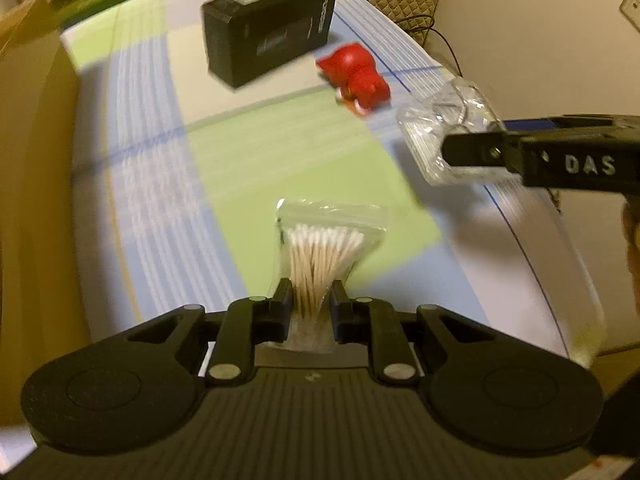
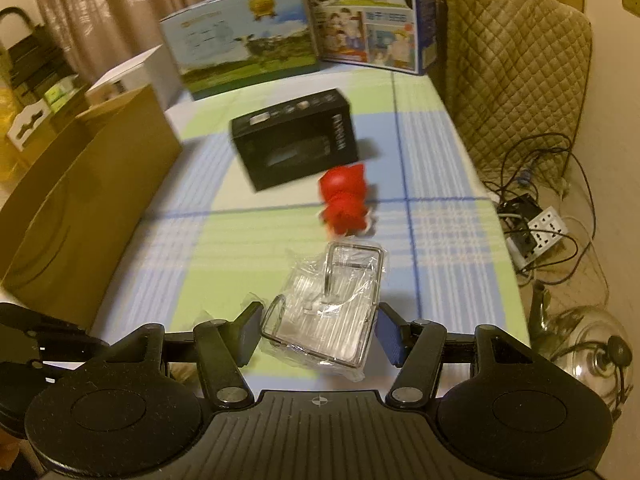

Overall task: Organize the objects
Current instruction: 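Carry the swab bag with the left tool and the plastic package with the right tool to the box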

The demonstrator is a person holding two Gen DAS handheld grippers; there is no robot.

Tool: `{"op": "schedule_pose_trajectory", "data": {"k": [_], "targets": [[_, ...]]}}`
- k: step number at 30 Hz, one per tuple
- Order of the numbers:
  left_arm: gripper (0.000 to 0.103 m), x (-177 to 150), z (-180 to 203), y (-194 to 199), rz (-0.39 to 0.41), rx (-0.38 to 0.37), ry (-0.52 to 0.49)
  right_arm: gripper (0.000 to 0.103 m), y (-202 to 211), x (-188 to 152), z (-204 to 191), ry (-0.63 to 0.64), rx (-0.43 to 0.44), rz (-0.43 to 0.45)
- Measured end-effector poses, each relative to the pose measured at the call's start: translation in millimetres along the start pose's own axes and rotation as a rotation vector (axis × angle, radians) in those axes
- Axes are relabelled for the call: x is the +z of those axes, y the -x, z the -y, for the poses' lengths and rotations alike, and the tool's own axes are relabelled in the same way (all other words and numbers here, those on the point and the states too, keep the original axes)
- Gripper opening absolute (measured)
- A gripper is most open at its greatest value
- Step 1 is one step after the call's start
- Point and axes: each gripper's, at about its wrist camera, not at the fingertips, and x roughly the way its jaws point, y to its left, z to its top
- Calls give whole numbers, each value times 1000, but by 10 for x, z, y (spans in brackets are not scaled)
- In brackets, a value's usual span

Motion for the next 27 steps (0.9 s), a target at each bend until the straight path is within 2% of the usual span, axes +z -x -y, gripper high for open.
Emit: {"op": "schedule_pose_trajectory", "data": {"k": [3,6,13,20,23,27], "targets": [[18,-268,-8,165,13,-39,29,57,125,-182,-131,19,17,-7],[45,-447,0,286,57,-37,29,57,166,-360,-219,26,15,-28],[50,-477,47,309,109,8,-45,57,68,-524,-220,59,-41,-88],[50,-358,134,63,85,24,-138,57,6,-553,-186,60,-55,-103],[45,-361,138,-42,62,44,-155,57,12,-543,-169,53,-64,-100],[23,-428,133,-28,60,44,-164,57,37,-517,-196,50,-62,-85]]}}
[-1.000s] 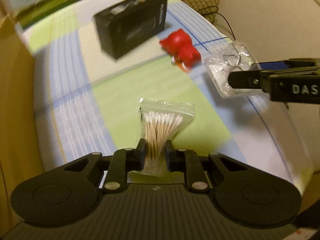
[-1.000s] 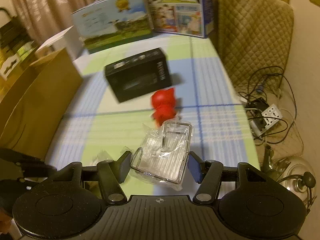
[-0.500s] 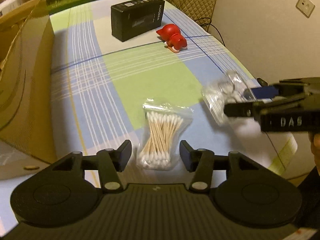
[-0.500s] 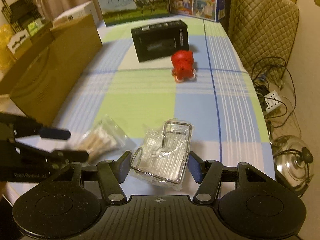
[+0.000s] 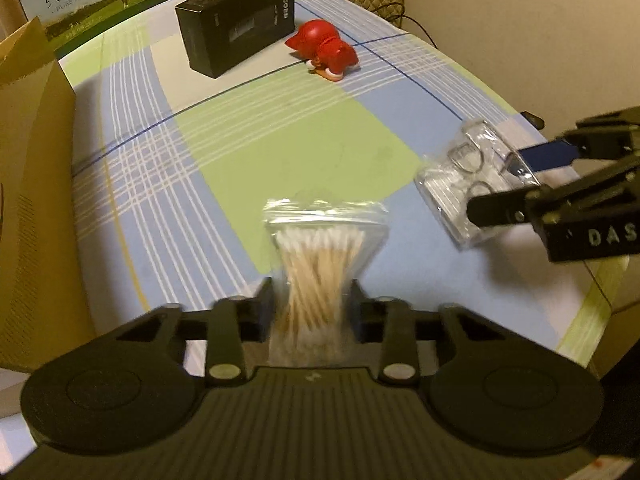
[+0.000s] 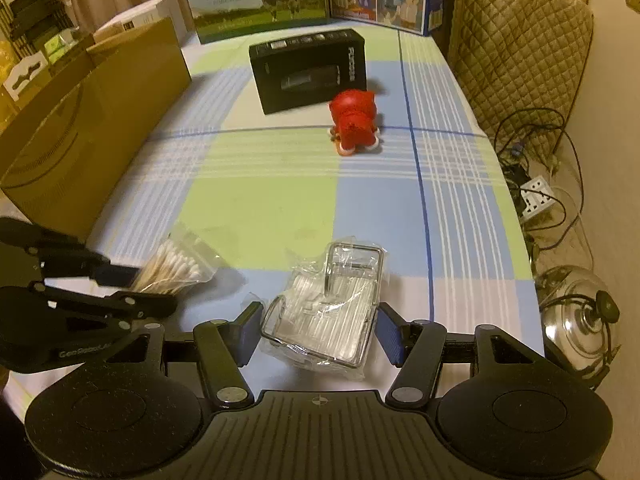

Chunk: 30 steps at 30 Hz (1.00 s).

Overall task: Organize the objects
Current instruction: 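Carry the swab bag with the left tool and the plastic package with the right tool to the box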

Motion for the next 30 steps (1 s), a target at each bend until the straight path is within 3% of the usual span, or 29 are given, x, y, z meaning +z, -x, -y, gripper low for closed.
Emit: {"op": "schedule_pose_trajectory", "data": {"k": [8,17,30], "targets": [[19,-75,-118,381,78,-6,114,57,262,158,-160,-11,40,115],[19,-110,-193,1024,185,19,148,57,649,190,-532,20,79,230],[19,-449,-574,1747,271,70,224,57,894,282,-1349,155,149,260]]}}
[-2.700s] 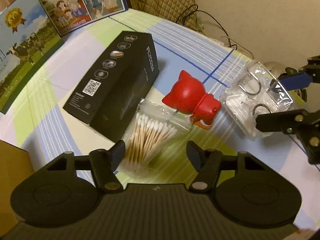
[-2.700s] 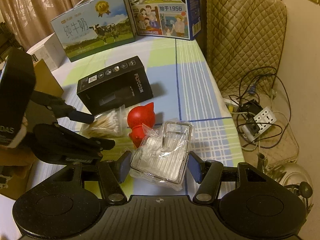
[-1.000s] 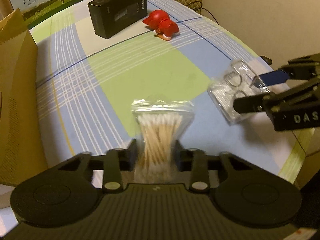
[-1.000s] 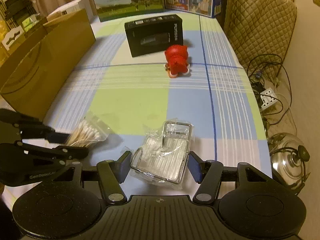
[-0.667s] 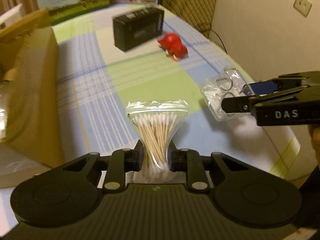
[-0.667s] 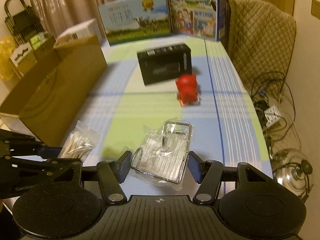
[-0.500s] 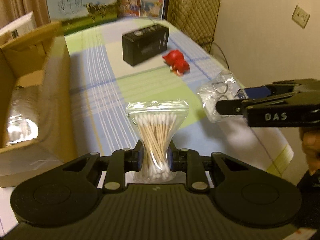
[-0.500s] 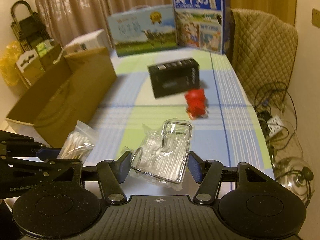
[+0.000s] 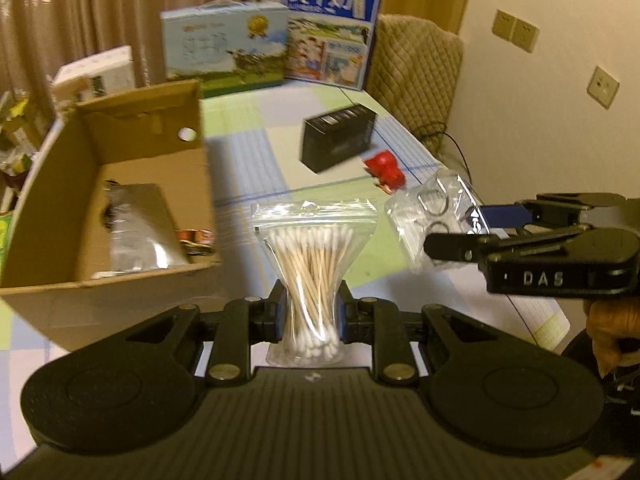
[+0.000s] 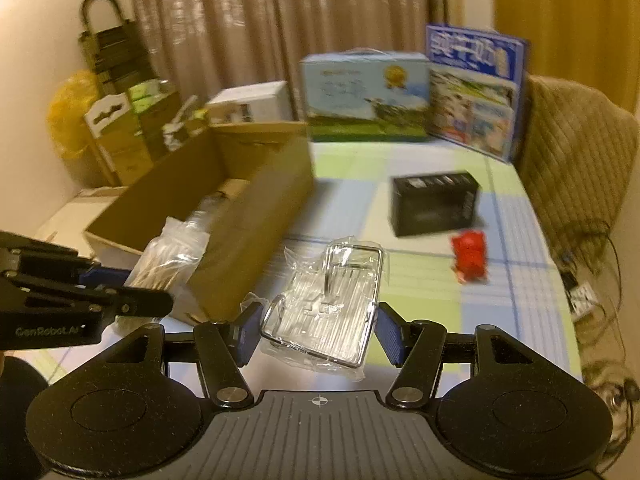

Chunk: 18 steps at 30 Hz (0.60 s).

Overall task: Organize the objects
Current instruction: 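Carry the swab bag with the left tool and the plastic package with the right tool to the box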

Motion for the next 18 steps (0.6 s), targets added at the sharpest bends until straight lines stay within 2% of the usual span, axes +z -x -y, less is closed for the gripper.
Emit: {"op": "schedule_pose_trajectory", "data": {"k": [8,18], "targets": [[19,-38,-357,341,32,59,35,57,-34,209,-431,85,45,16],[19,-92,-631,575,52,111,55,57,-73,335,-723,154,70,18]]}}
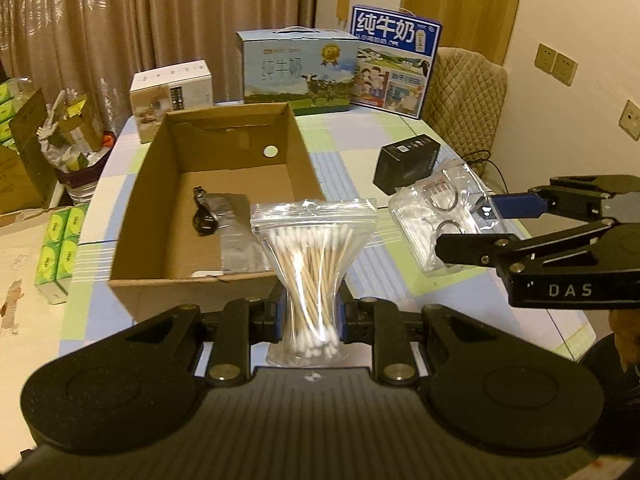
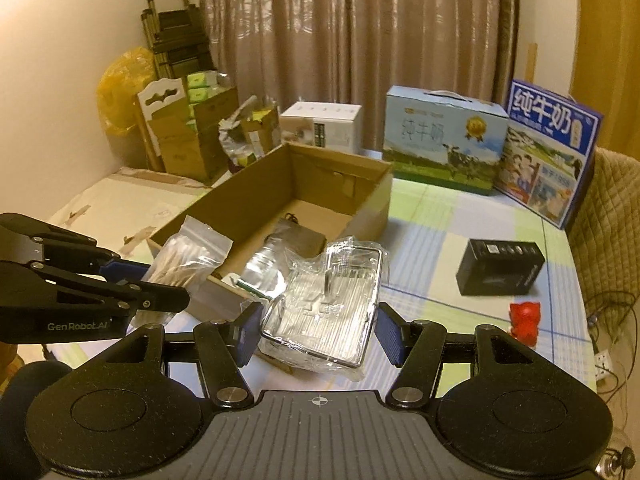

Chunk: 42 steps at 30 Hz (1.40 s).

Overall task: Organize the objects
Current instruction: 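Carry the swab bag with the left tool and the plastic package with the right tool to the box, then open the left tool to drop the swab bag while the right tool releases the plastic package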

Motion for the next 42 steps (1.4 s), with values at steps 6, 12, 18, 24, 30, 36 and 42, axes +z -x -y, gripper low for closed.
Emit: {"op": "schedule_pose_trajectory", "data": {"k": [6,12,18,24,30,36,42], "targets": [[19,25,-142,67,6,0,9,57,-110,177,-94,6,44,-3],[19,187,-384,105,0,28,5,57,-283,413,-166,39,43,2],[19,373,-635,27,-12,61,0,57,-487,550,-197,32,41,4],[19,510,-848,-154,-32,67,28,57,-684,653,-192,23,33,-11],[19,601,-965,-266,-33,82,32,57,-824,687,-235,34,32,-24],[19,603,-1008,-388,-46,85,31,57,-923,680,-275,36,32,-33],[20,618,-1051,-507,-53,92,37,57,-984,679,-262,28,31,-41]]}}
